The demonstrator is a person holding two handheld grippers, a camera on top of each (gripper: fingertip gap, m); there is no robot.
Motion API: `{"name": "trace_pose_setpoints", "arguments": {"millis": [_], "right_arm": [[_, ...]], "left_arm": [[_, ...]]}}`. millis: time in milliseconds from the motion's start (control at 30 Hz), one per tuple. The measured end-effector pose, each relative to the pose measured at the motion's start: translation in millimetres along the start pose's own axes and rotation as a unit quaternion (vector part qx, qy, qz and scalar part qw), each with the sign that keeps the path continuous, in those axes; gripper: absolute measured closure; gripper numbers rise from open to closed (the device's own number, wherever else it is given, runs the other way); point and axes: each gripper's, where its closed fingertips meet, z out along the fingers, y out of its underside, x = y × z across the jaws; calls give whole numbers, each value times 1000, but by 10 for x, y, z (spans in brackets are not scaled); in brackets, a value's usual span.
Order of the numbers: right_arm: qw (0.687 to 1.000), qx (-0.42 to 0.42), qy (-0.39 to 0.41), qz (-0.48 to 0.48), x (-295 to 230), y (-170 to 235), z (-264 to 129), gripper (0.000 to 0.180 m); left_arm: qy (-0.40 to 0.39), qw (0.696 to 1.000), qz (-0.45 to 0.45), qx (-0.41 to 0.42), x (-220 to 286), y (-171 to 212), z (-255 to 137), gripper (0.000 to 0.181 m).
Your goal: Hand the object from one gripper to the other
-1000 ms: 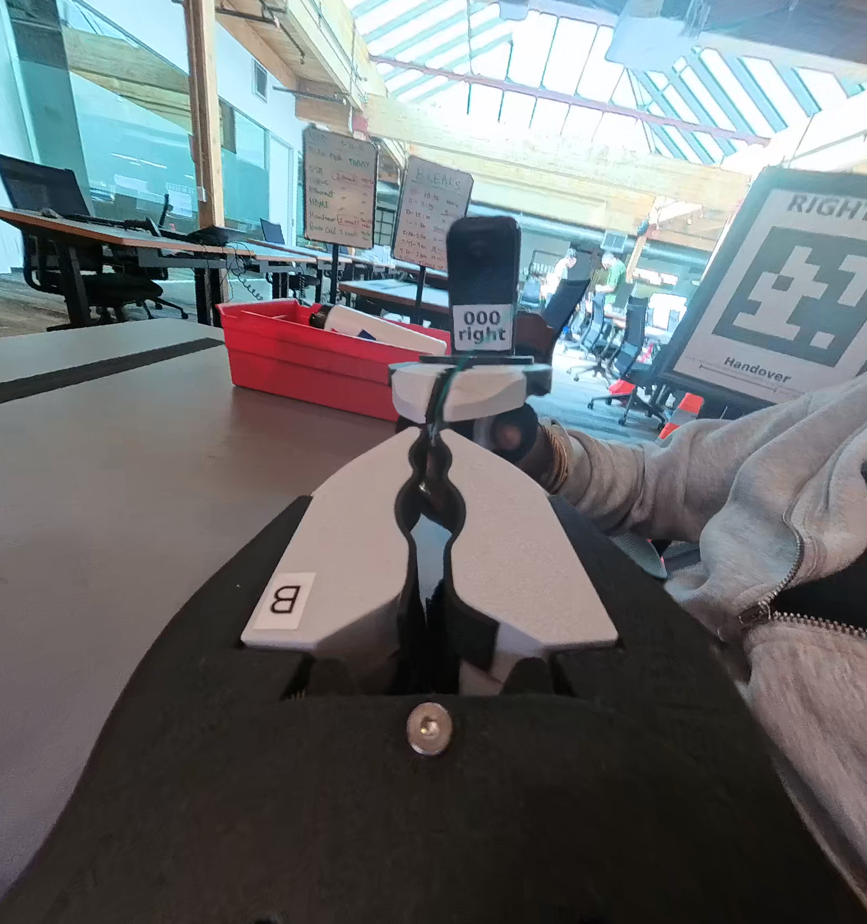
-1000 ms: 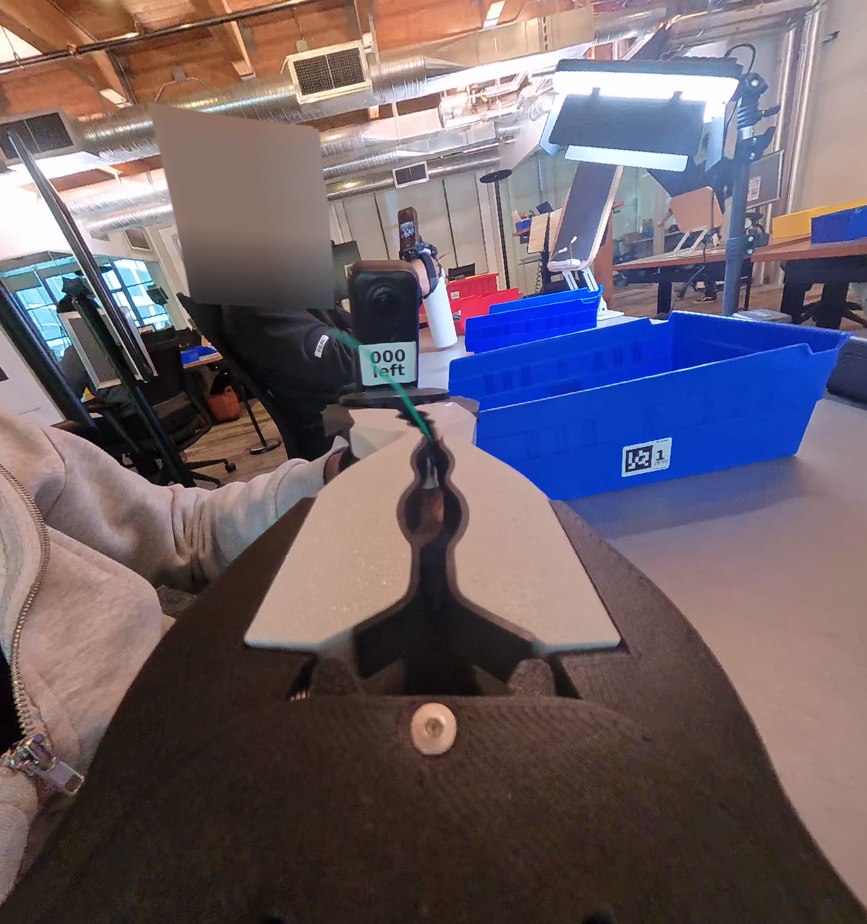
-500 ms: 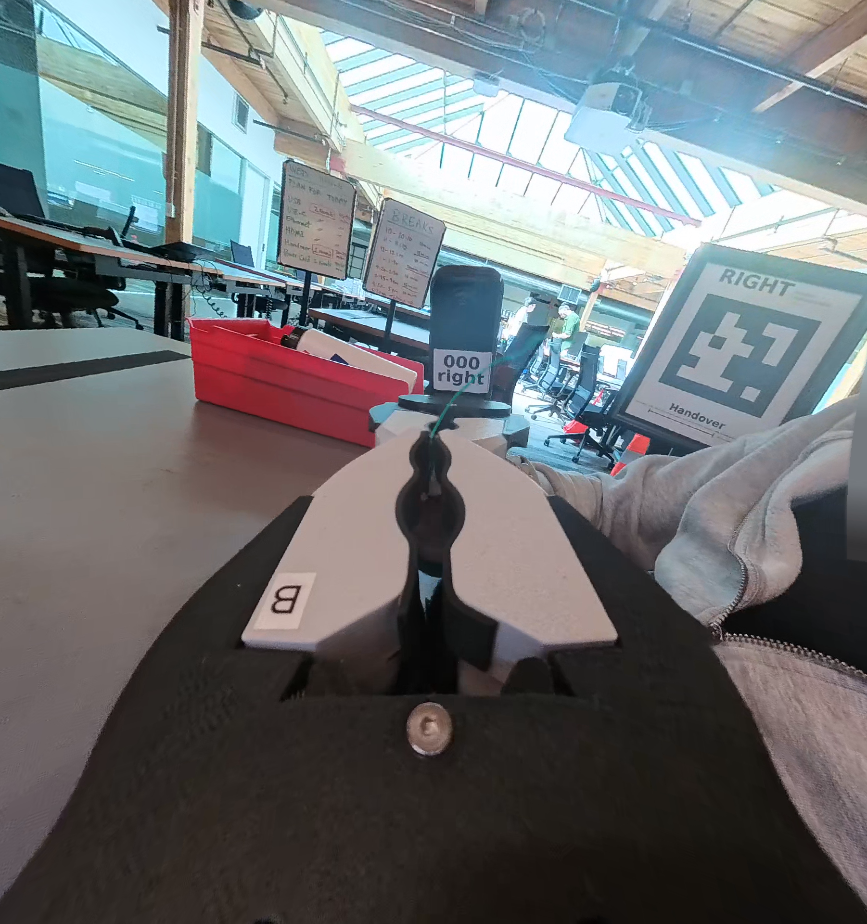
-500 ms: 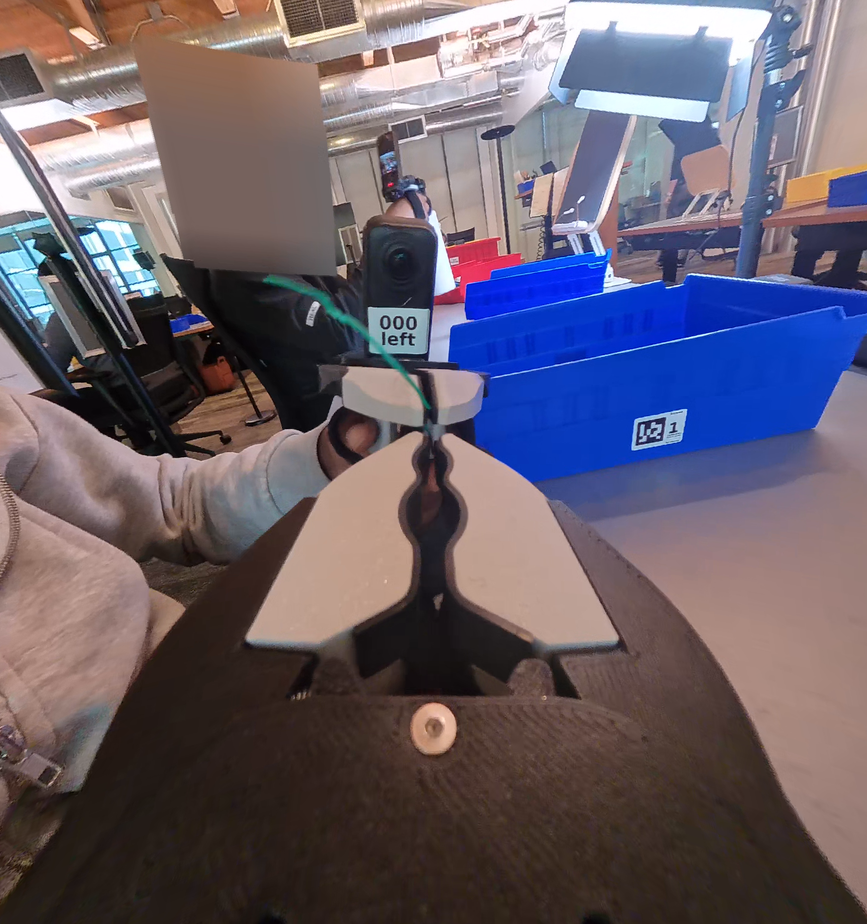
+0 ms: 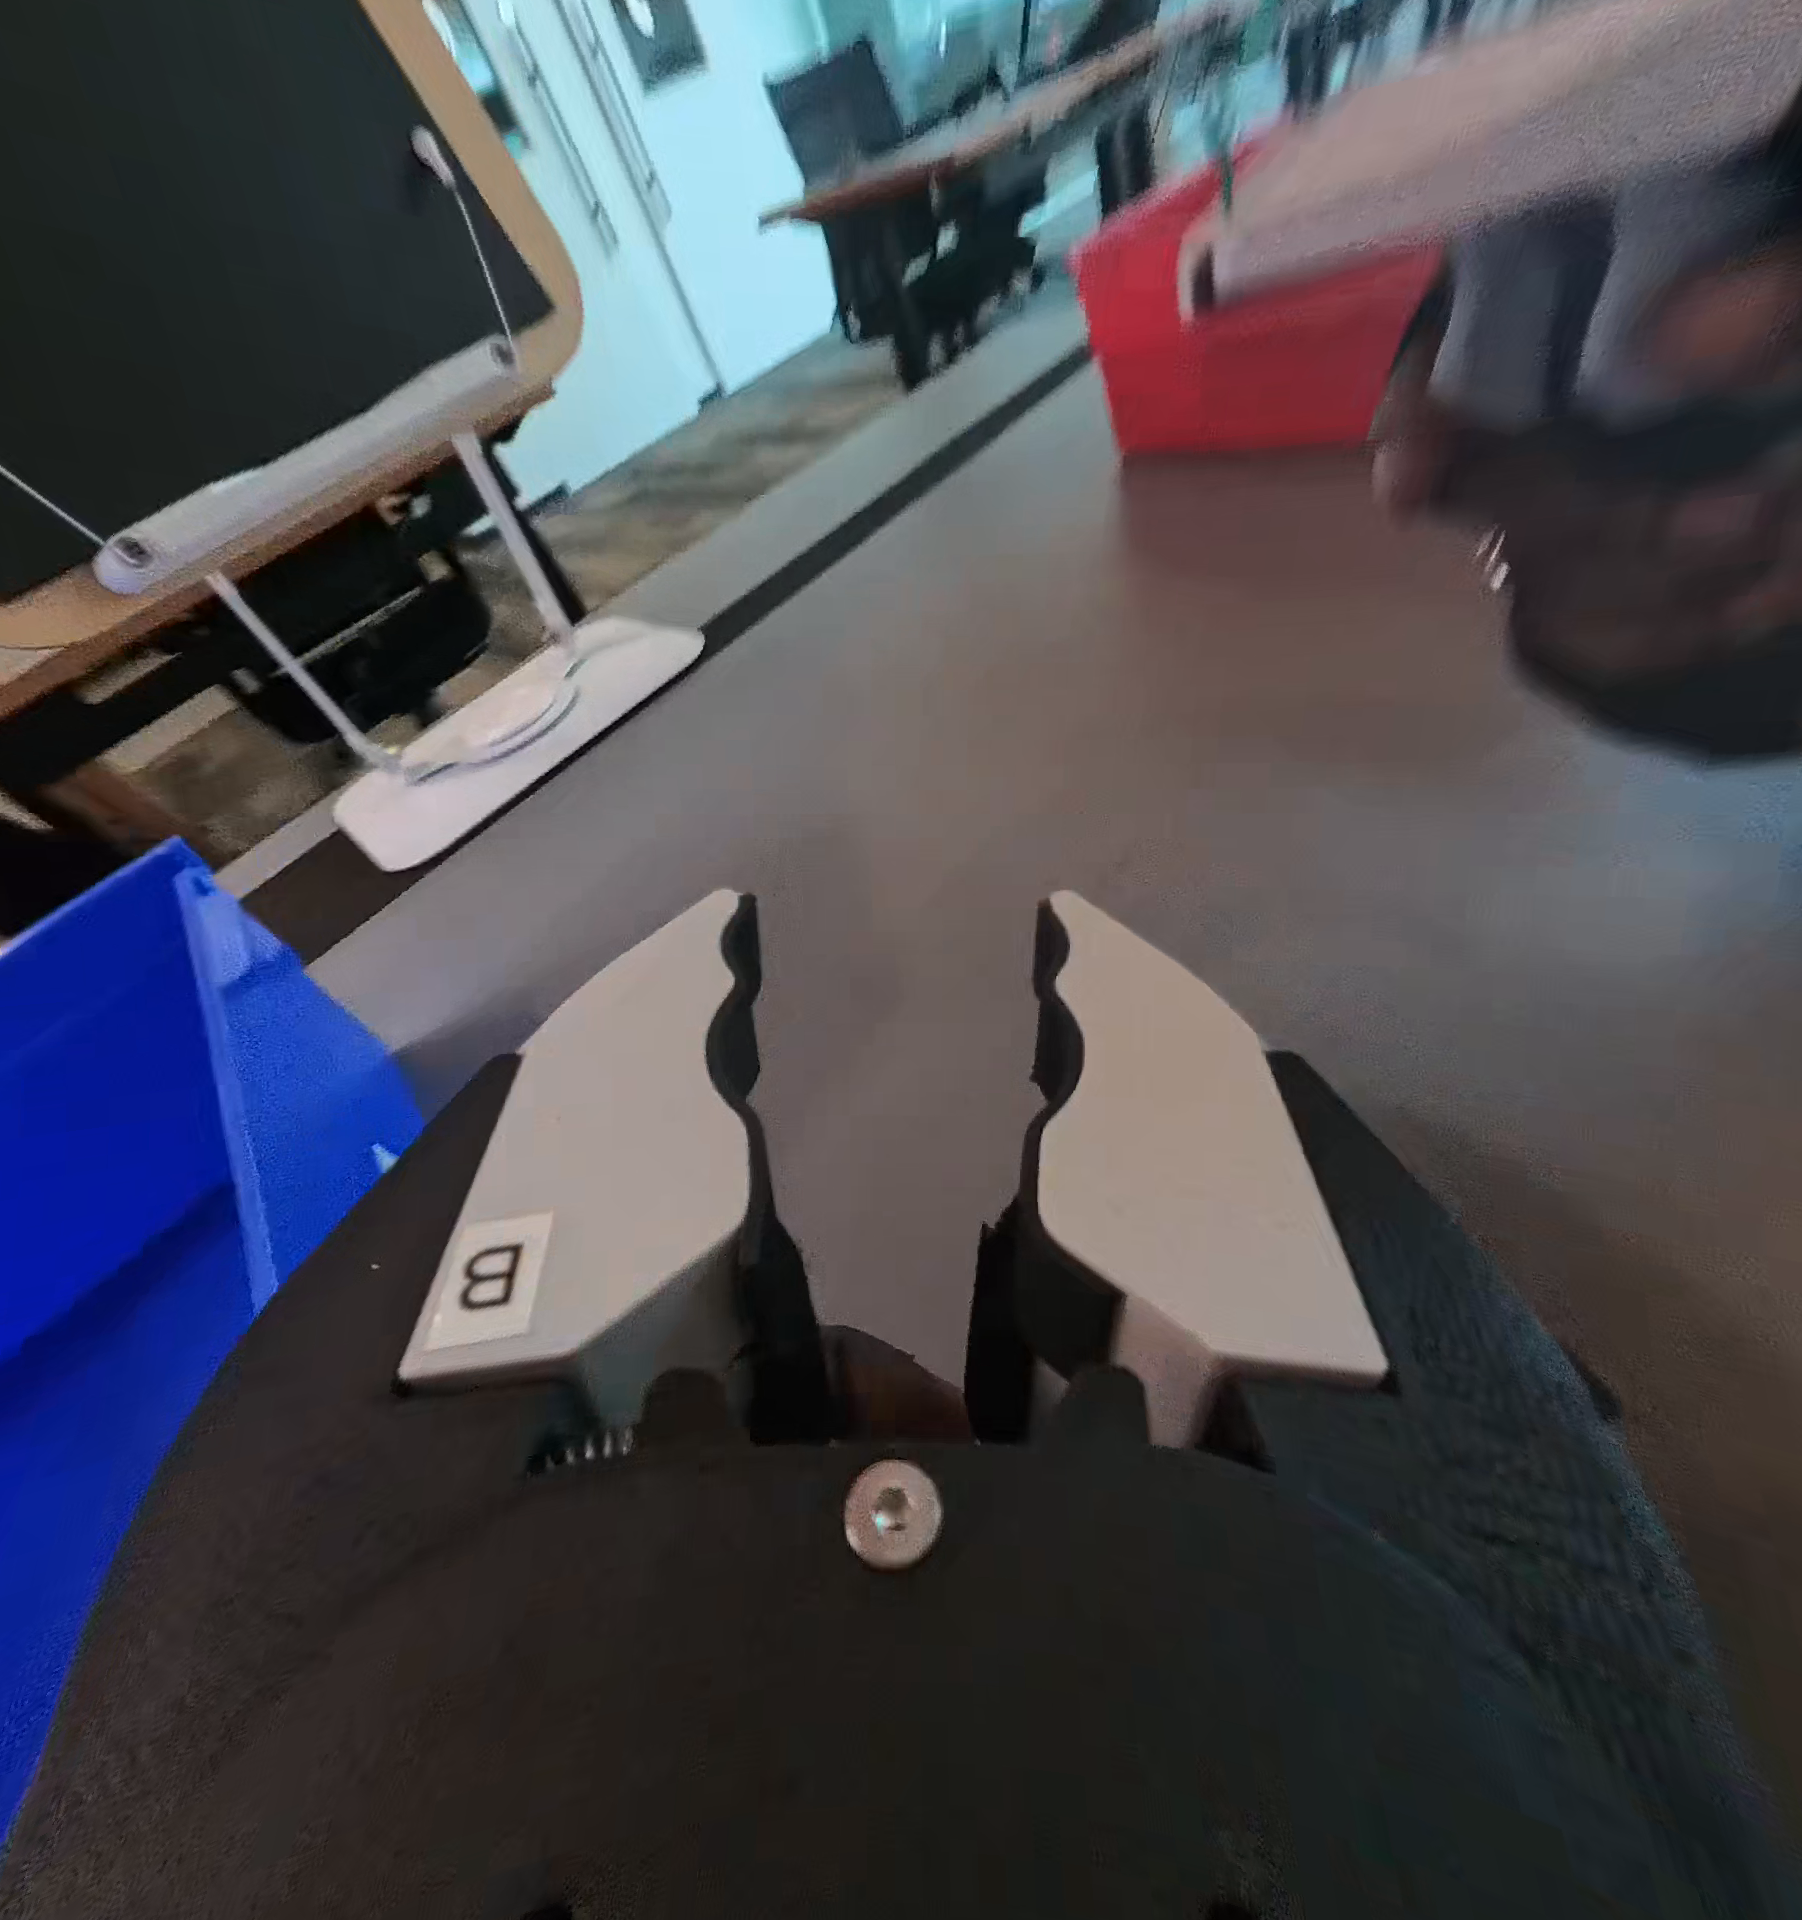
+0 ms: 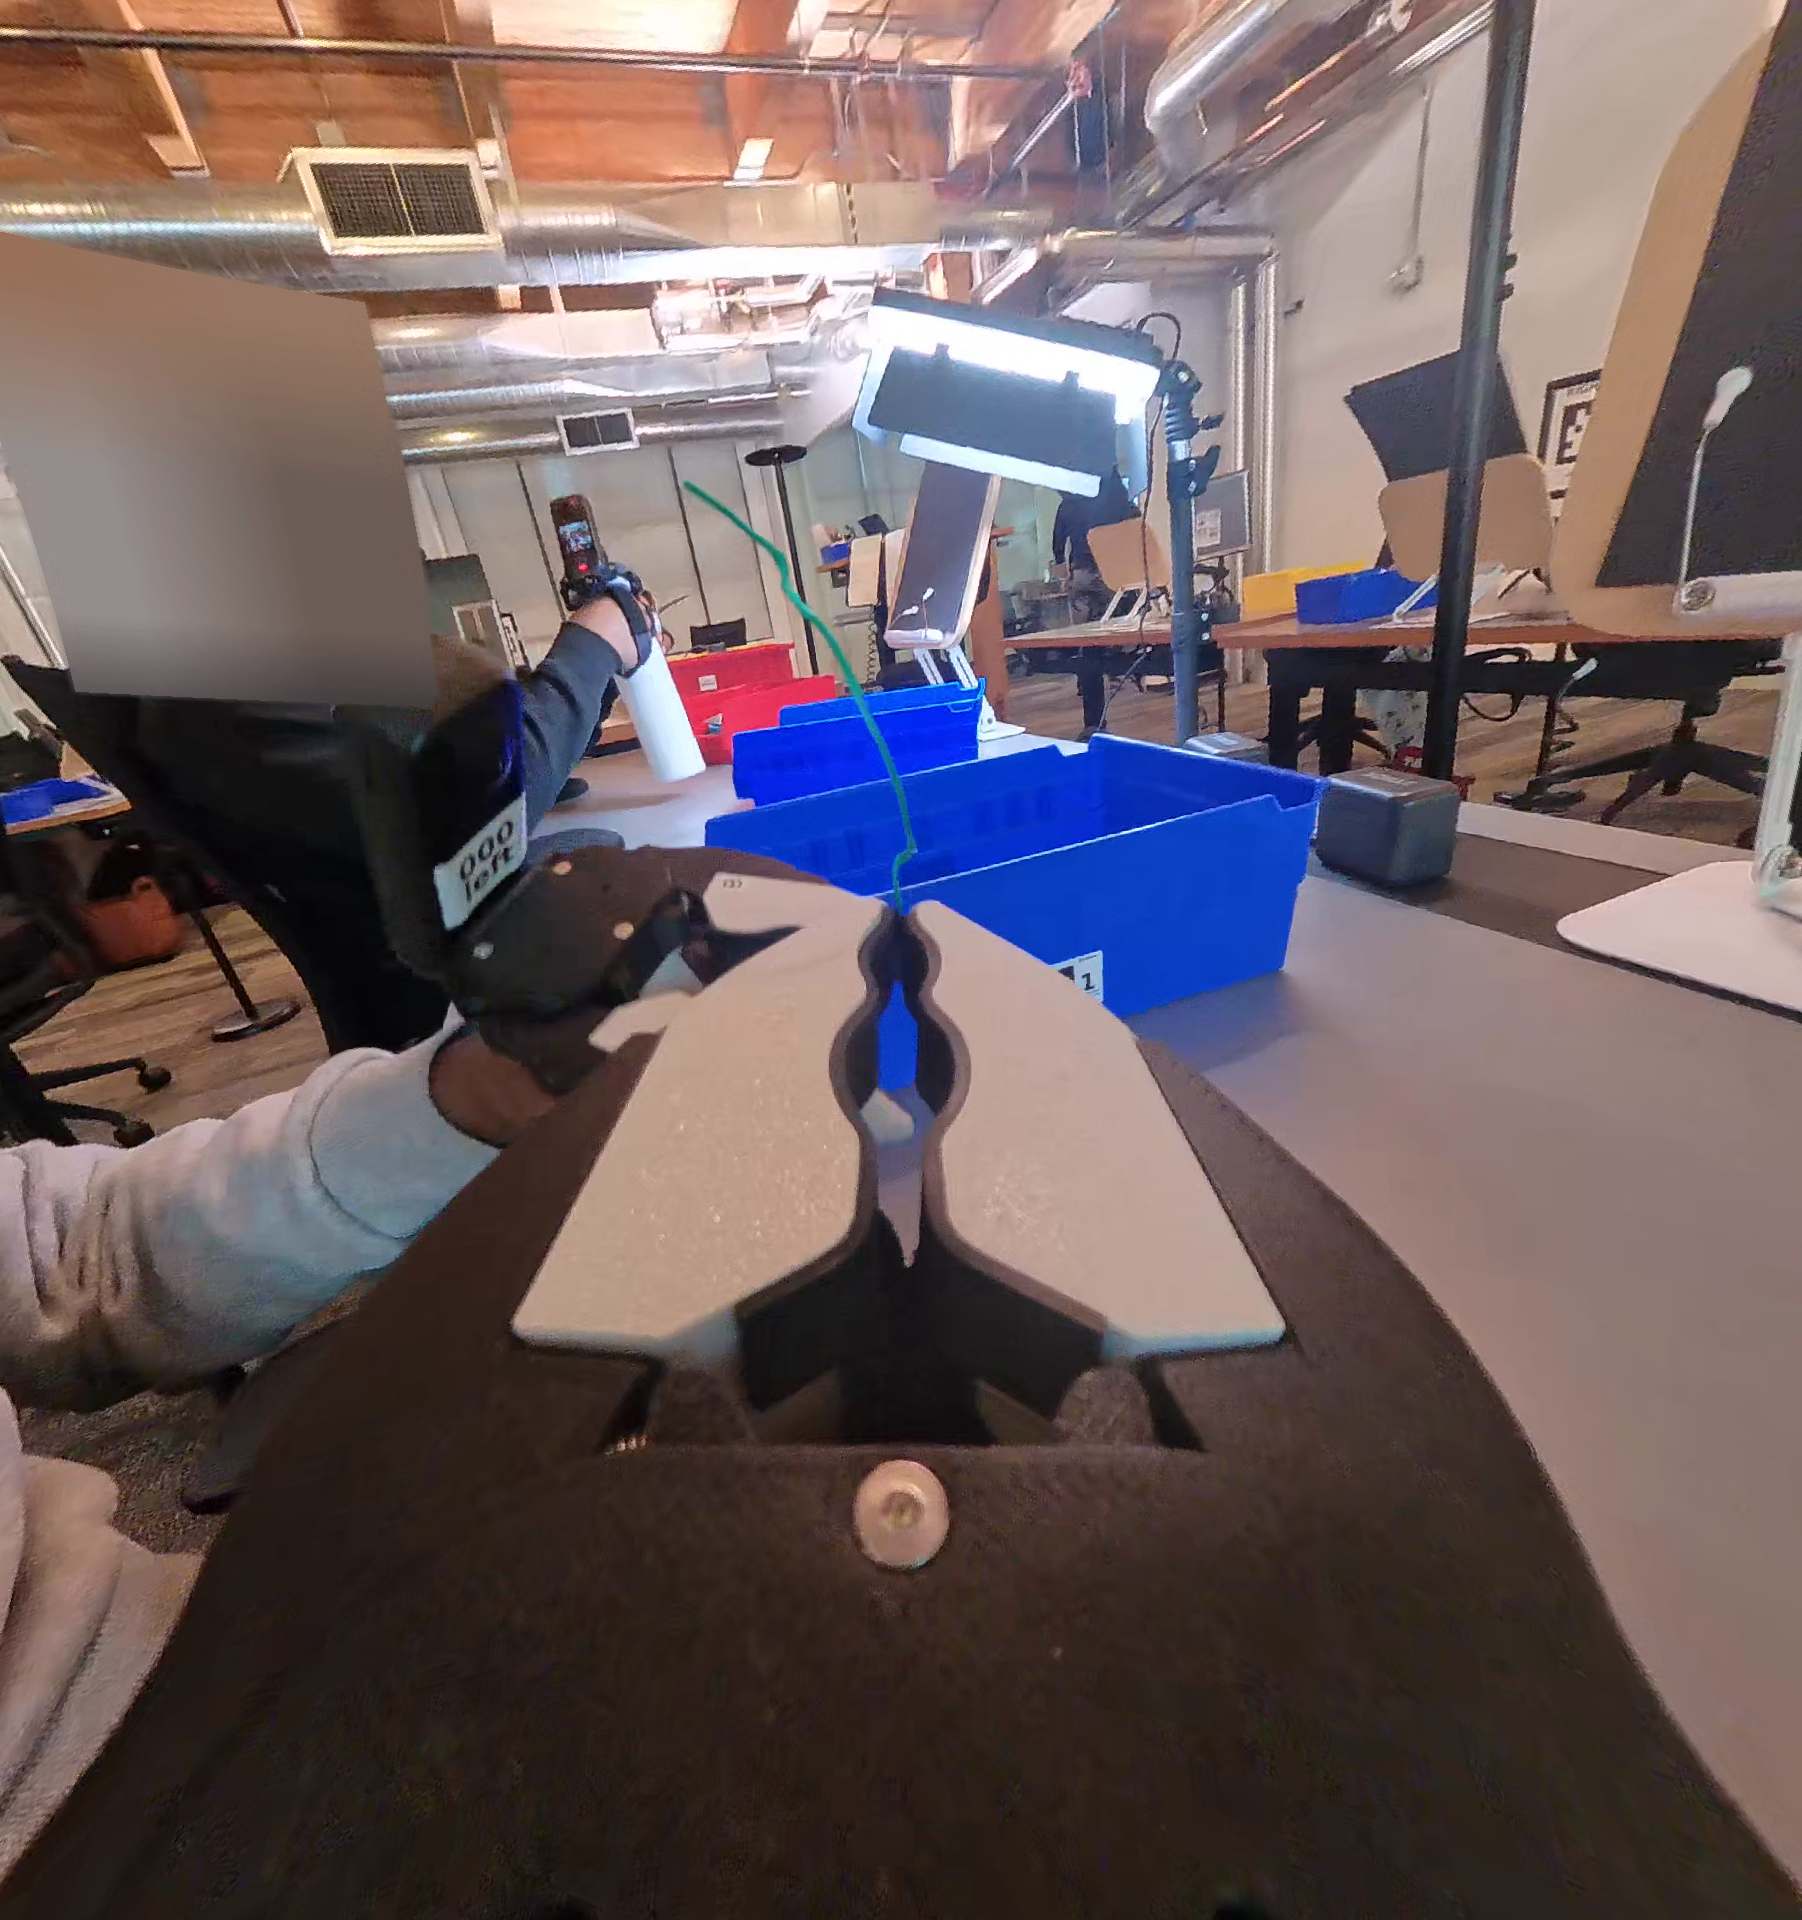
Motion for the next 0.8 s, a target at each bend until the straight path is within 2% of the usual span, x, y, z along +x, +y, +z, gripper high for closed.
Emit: {"name": "trace_pose_setpoints", "arguments": {"millis": [167,600,700,800], "right_arm": [[1000,1,7,-3,27,-10,-11,179],[999,-10,22,-42,33,-19,-24,179],[995,-1,56,-85,110,-199,-131,179],[978,14,136,-158,317,-529,-428,180]], "left_arm": [[-26,996,72,-52,35,151,64,126],[-38,990,110,-78,31,227,88,126],[-34,990,109,-79,46,235,96,126],[-28,991,102,-76,57,232,101,126]]}}
